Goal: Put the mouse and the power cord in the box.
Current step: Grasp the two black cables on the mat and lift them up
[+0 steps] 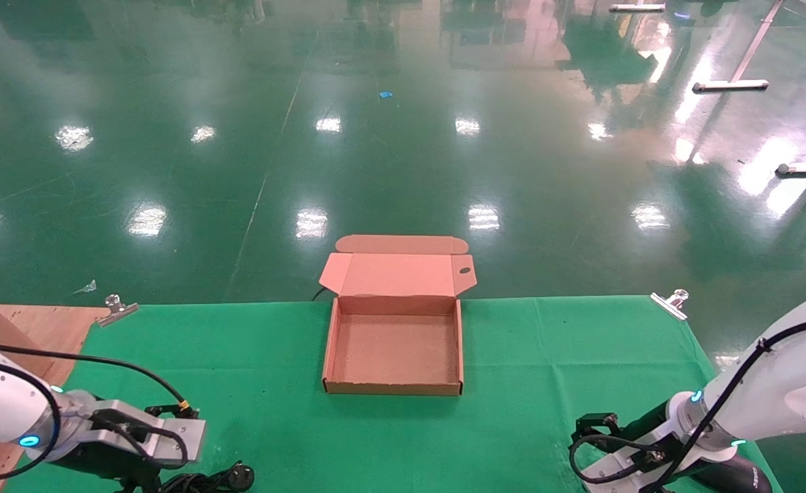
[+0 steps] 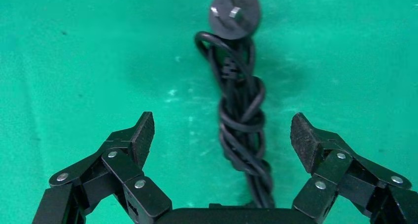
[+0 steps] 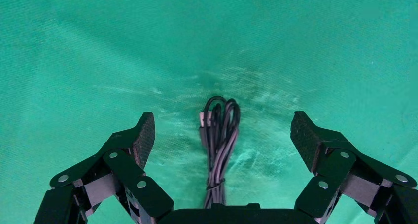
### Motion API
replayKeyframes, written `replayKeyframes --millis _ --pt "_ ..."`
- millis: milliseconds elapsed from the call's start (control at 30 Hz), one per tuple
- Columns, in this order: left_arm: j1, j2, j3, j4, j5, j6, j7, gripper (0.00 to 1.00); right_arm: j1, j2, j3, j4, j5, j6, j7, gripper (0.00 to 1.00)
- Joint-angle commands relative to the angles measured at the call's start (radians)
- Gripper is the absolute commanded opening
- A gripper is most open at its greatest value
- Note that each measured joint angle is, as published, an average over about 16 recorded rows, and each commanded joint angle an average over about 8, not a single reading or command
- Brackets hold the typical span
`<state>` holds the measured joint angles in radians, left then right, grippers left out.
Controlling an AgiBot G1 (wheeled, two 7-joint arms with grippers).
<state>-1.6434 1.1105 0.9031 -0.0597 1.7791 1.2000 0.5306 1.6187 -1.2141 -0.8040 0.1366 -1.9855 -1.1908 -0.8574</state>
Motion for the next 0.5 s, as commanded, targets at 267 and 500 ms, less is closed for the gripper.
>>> replayKeyframes --millis 267,500 --pt "0.001 -0.001 -0.005 0.025 -0.008 0.0 0.021 0.0 0.016 -0.014 -0.002 -0.055 -0.004 0.026 -0.036 0.03" --pt "0.004 -0.005 -0.007 0.037 -0.01 -0.021 0.033 0.0 0.02 -0.021 -0.001 -0.081 -0.003 0.038 -0.055 0.0"
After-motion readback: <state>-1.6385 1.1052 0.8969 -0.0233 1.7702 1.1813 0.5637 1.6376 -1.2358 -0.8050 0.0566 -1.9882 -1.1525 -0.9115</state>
